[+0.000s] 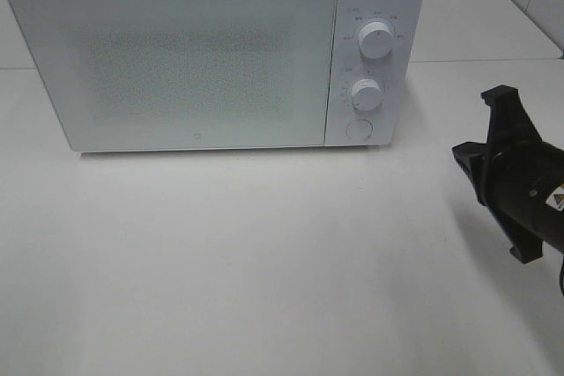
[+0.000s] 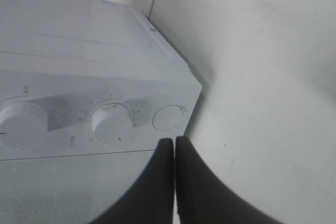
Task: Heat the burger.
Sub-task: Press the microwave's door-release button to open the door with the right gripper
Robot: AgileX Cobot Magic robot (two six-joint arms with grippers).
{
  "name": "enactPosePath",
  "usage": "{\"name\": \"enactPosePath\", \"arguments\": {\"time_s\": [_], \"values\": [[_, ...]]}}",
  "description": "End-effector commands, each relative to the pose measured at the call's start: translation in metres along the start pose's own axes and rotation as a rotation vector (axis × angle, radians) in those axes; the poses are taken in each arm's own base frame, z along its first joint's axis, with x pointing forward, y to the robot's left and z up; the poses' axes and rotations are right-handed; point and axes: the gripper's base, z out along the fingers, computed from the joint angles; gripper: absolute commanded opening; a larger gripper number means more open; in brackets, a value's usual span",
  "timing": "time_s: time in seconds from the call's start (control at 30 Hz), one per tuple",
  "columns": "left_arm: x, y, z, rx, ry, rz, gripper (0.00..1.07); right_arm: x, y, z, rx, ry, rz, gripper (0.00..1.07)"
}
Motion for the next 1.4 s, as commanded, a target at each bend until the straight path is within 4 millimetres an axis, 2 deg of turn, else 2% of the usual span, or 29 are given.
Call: {"name": "enactPosePath", "arguments": {"time_s": [0.03, 0.3, 0.43, 0.67, 1.4], "values": [[0.001, 0.0, -0.002, -0.002, -0.025, -0.009, 1.0, 0.009, -0.002, 0.007, 0.008, 0.02, 0.095, 0.0], [0.001, 0.0, -0.002, -0.002, -0.025, -0.009, 1.0, 0.024, -0.003, 0.032, 0.017, 0.047, 0.231, 0.0], [0.001, 0.0, -0.002, -0.002, -0.025, -0.009, 1.0, 0.027, 0.002, 0.041, -0.001, 0.044, 0.238, 0.0], [0.001, 0.0, -0.002, -0.002, -0.025, -0.009, 1.0, 0.036, 0.008, 0.068, -0.004, 0.053, 0.27, 0.0], [0.001, 0.0, -0.002, -0.003, -0.025, -0.008, 1.0, 0.055, 0.01, 0.127, 0.036, 0.044, 0.333, 0.0]]}}
